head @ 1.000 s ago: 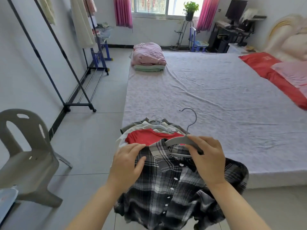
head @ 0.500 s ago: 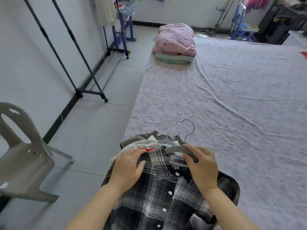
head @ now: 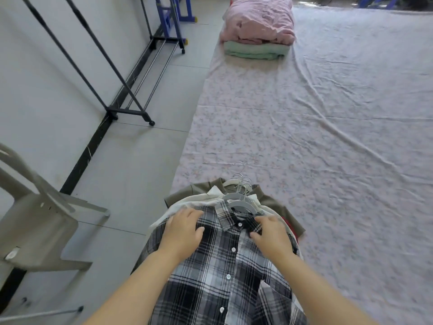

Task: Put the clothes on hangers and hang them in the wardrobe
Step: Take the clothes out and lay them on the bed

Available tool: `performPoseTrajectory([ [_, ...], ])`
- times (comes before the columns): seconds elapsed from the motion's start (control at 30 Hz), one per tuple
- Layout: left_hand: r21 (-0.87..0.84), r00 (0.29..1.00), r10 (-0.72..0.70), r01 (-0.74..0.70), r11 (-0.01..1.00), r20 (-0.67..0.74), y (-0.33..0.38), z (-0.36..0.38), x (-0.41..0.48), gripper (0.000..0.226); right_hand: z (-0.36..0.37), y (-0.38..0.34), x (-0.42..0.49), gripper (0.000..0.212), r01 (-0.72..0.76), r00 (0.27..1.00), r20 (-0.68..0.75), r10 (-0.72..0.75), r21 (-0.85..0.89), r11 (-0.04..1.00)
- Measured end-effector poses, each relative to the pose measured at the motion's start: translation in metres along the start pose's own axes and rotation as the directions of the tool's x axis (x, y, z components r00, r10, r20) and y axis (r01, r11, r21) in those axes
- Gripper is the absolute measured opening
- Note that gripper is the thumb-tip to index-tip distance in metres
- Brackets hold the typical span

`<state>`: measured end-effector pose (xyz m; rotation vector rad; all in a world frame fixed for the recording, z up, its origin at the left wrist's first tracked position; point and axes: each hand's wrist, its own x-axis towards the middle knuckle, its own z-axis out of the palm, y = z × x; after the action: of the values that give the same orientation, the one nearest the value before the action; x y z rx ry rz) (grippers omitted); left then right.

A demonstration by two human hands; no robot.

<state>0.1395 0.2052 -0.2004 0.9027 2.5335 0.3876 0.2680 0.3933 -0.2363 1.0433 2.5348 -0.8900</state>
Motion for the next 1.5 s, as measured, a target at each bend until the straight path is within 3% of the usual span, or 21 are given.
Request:
performPoseTrajectory([
  [0.13, 0.034, 0.998, 0.046, -0.047, 0.998, 0.040, 0.013, -0.008, 0.003, 0.044, -0.001, 0.009, -0.026, 0.049, -0.071, 0.997, 0.031, 0.071, 0.010, 0.997],
  [0.37, 0.152, 0.962, 0.209, -0.237, 0.960, 0.178, 0.039, -0.027, -0.005, 0.047, -0.016, 0.010, -0.078, 0.051, -0.186, 0.981, -0.048, 0.188, 0.029, 0.982],
  [0.5, 0.179, 0.894, 0.353, -0.409, 0.895, 0.276, 0.053, -0.030, -0.016, 0.047, -0.011, 0.009, -0.129, 0.046, -0.294, 0.937, -0.161, 0.309, 0.111, 0.949],
  [0.6, 0.193, 0.800, 0.487, -0.570, 0.799, 0.350, 0.065, -0.027, -0.031, 0.048, 0.000, 0.004, -0.183, 0.041, -0.412, 0.868, -0.228, 0.442, 0.166, 0.896],
  [0.73, 0.190, 0.605, 0.659, -0.784, 0.591, 0.447, 0.085, -0.019, -0.070, 0.049, 0.025, -0.010, -0.272, 0.019, -0.552, 0.704, -0.318, 0.634, 0.317, 0.771],
  [0.87, 0.132, 0.370, 0.759, -0.925, 0.357, 0.535, 0.114, -0.005, -0.140, 0.047, 0.064, -0.022, -0.377, 0.040, -0.682, 0.474, -0.365, 0.801, 0.423, 0.596],
  [1.03, -0.033, -0.017, 0.788, -0.999, 0.004, 0.615, 0.149, 0.027, -0.266, 0.048, 0.127, -0.042, -0.519, 0.047, -0.726, 0.139, -0.346, 0.928, 0.602, 0.333],
  [1.3, -0.308, -0.539, 0.582, -0.837, -0.453, 0.609, 0.140, 0.072, -0.530, 0.050, 0.263, -0.131, -0.737, 0.047, -0.589, -0.361, -0.129, 0.923, 0.799, -0.118],
  [1.5, -0.460, -0.778, 0.345, -0.601, -0.654, 0.526, 0.066, 0.092, -0.742, 0.050, 0.373, -0.226, -0.879, 0.046, -0.394, -0.614, 0.052, 0.787, 0.845, -0.363],
])
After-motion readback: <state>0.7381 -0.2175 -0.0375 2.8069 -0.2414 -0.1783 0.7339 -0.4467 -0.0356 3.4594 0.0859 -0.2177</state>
